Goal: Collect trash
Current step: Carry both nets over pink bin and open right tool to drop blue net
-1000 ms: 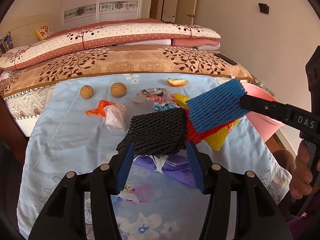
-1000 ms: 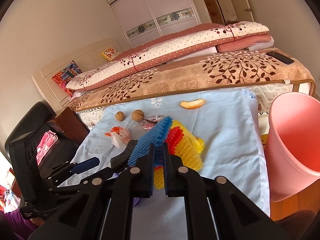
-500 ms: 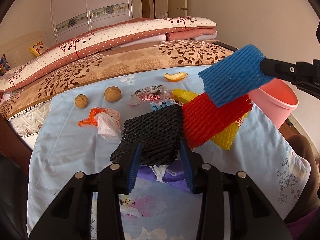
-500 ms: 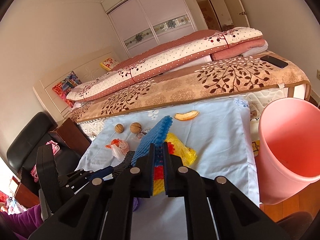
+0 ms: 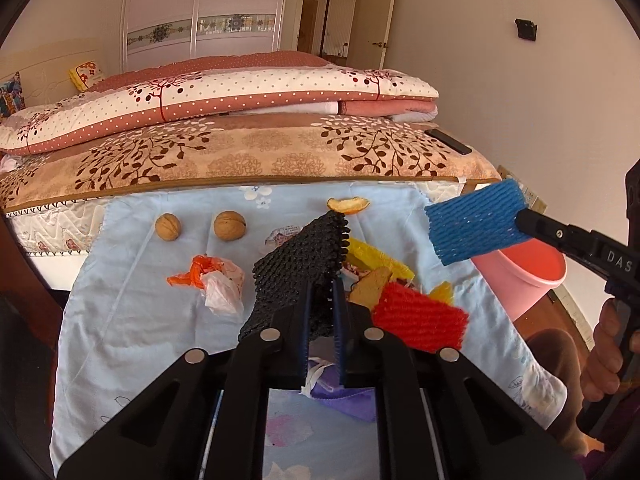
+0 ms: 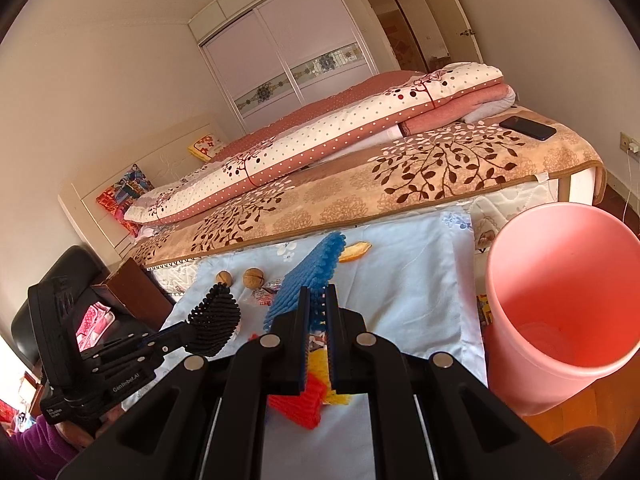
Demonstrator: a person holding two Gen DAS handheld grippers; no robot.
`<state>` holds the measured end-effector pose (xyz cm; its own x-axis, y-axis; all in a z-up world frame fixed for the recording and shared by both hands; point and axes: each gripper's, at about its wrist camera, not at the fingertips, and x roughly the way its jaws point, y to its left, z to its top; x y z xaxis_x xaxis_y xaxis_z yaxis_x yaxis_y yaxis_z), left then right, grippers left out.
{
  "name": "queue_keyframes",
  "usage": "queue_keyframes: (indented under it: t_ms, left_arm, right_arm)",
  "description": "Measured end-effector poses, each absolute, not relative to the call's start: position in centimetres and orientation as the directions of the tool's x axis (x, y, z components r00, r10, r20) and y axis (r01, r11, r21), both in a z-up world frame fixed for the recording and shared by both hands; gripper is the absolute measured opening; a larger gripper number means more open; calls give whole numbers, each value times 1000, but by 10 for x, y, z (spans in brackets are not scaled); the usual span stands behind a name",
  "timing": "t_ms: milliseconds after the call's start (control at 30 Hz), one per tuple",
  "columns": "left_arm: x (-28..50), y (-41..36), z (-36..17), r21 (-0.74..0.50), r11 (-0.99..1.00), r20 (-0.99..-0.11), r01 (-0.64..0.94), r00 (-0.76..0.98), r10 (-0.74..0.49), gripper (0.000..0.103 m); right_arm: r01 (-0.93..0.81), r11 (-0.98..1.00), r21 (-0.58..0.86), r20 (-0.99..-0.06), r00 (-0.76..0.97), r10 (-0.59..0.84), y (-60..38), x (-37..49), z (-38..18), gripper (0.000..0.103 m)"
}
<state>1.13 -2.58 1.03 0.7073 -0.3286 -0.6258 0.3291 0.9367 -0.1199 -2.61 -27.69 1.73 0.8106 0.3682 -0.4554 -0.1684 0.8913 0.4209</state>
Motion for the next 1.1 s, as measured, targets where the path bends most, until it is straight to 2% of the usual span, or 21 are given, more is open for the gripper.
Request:
queue_keyframes:
  t_ms: [267, 567, 733, 1100]
  left_arm:
    - [17, -66, 52, -166, 891, -557, 422, 706, -438, 10]
    - [25, -151, 67, -200, 791, -523, 578, 620, -585, 10]
    - [31, -202, 63, -215, 736, -531, 641, 556, -640, 10]
    - [41, -286, 34, -260, 641, -600, 722, 400, -693, 10]
  right_arm:
    - [-94, 899, 428, -430, 854, 294, -319, -32, 26, 6]
    - [106, 927, 360, -437, 897, 68, -384, -49, 30, 7]
    - [223, 923, 313, -474, 879, -52, -418, -53, 19, 7]
    - [337, 906, 258, -562, 815, -143, -447, -51, -14, 7]
